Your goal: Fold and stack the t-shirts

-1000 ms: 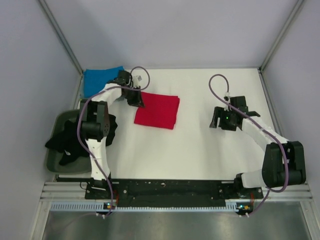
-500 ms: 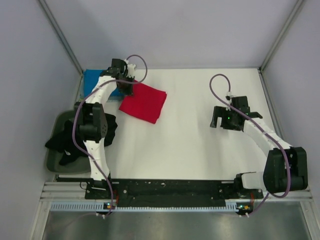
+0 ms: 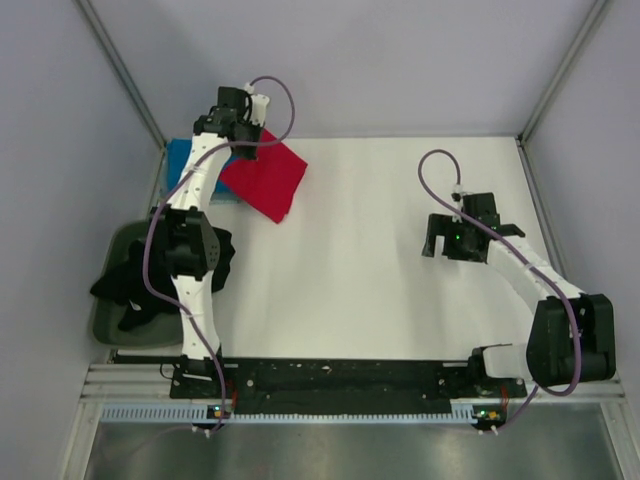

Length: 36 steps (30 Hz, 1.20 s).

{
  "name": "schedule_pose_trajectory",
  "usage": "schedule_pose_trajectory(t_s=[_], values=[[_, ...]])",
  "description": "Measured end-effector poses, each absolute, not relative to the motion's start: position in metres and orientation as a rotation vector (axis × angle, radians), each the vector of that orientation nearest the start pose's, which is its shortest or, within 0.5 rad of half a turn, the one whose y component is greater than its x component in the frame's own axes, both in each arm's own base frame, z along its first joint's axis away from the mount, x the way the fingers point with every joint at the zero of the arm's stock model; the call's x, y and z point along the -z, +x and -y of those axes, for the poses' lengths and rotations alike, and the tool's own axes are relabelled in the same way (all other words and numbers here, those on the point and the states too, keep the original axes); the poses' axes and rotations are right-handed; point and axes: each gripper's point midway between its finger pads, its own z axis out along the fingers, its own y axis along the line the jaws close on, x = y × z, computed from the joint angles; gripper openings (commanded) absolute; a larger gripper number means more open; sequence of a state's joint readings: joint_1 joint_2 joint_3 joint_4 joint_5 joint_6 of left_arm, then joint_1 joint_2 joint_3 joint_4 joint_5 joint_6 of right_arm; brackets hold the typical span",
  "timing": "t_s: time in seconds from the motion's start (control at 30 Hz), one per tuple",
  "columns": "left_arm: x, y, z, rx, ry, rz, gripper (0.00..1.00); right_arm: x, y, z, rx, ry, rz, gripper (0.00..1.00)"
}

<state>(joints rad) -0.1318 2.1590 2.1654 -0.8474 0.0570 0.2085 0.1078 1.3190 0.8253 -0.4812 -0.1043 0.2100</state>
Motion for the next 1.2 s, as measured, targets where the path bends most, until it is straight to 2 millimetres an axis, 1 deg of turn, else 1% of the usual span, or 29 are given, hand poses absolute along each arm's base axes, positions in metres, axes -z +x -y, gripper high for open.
schedule_pose_trajectory(t_s=[0.1,0.3,0.43,0.6,0.73,0.93,1.07,1.2], values=[[-0.192,0.549,0.071,-0.032,0.443,-2.340,0.00,-0.078,0.299,-0.057,-0.239,0.095,-2.555,0.99],[-0.191,0.547,0.064,-0.118,0.457,-2.352,0.00,-0.077,0.300,-0.053,-0.211,0.096,-2.556,0.99],[-0.194,0.550,0.058,-0.176,0.460,-2.344,0.00,-0.077,0.299,-0.052,-0.202,0.093,-2.560,0.99],[-0.202,0.558,0.048,-0.260,0.458,-2.317,0.00,-0.075,0.297,-0.049,-0.182,0.086,-2.569,0.99],[-0.214,0.564,0.041,-0.320,0.450,-2.283,0.00,-0.075,0.297,-0.048,-0.170,0.080,-2.571,0.99],[-0.229,0.574,0.036,-0.334,0.422,-2.233,0.00,-0.075,0.296,-0.047,-0.160,0.075,-2.573,0.99],[-0.231,0.577,0.029,-0.327,0.408,-2.223,0.00,-0.074,0.296,-0.045,-0.151,0.073,-2.574,0.99],[-0.234,0.580,0.017,-0.342,0.391,-2.215,0.00,-0.074,0.296,-0.045,-0.145,0.073,-2.574,0.99]])
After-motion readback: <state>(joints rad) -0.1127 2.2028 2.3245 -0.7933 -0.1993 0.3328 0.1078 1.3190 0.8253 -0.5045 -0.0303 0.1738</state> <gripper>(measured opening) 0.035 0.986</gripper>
